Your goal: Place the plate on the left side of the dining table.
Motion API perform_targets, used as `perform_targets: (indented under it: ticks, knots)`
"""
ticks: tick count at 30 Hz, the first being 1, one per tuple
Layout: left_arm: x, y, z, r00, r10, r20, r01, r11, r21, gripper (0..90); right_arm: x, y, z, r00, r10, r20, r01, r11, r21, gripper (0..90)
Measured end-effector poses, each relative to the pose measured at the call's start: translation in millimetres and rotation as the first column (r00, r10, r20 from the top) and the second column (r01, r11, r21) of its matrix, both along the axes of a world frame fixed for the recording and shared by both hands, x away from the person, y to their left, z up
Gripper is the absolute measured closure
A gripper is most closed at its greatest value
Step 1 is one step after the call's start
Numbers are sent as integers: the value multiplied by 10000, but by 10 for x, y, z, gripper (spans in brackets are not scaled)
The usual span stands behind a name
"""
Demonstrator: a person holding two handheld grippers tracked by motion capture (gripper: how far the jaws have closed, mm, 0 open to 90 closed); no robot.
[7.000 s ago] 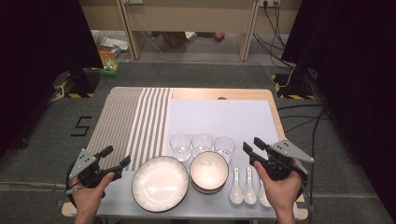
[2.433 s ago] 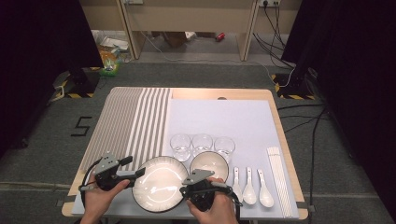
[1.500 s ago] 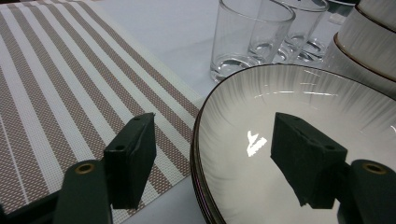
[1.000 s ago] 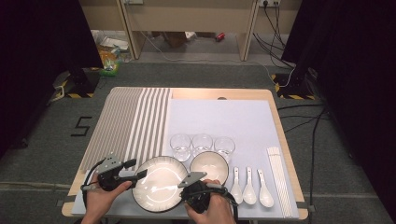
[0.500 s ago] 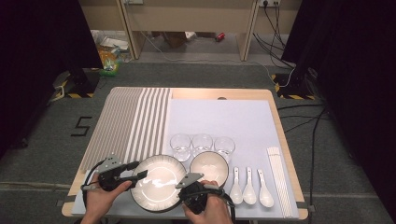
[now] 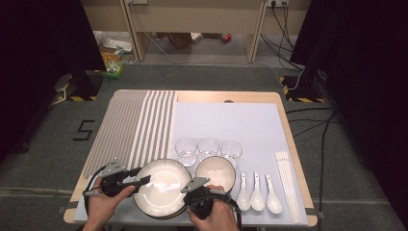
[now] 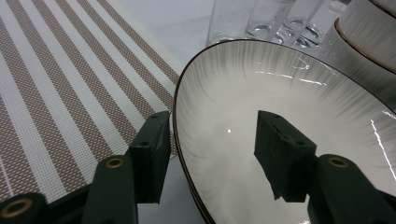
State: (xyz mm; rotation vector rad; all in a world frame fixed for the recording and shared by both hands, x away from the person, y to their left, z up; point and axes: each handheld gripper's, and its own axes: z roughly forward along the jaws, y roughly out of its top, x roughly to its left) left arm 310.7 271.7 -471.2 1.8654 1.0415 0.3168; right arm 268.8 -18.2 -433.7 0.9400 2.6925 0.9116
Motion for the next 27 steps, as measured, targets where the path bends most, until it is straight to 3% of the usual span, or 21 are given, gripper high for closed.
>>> perform_targets:
  ticks: [12,27]
  knots:
    - [2,14,-1,9999,40,-148,-39,10000,90,480,5,17,-18,9999,-125,106,125,9999,75,879]
    - [1,53,-7,9980,477,-403,-480,9988,-55,528,-8,81,-63,9995,-234,223,231,9997,108,874]
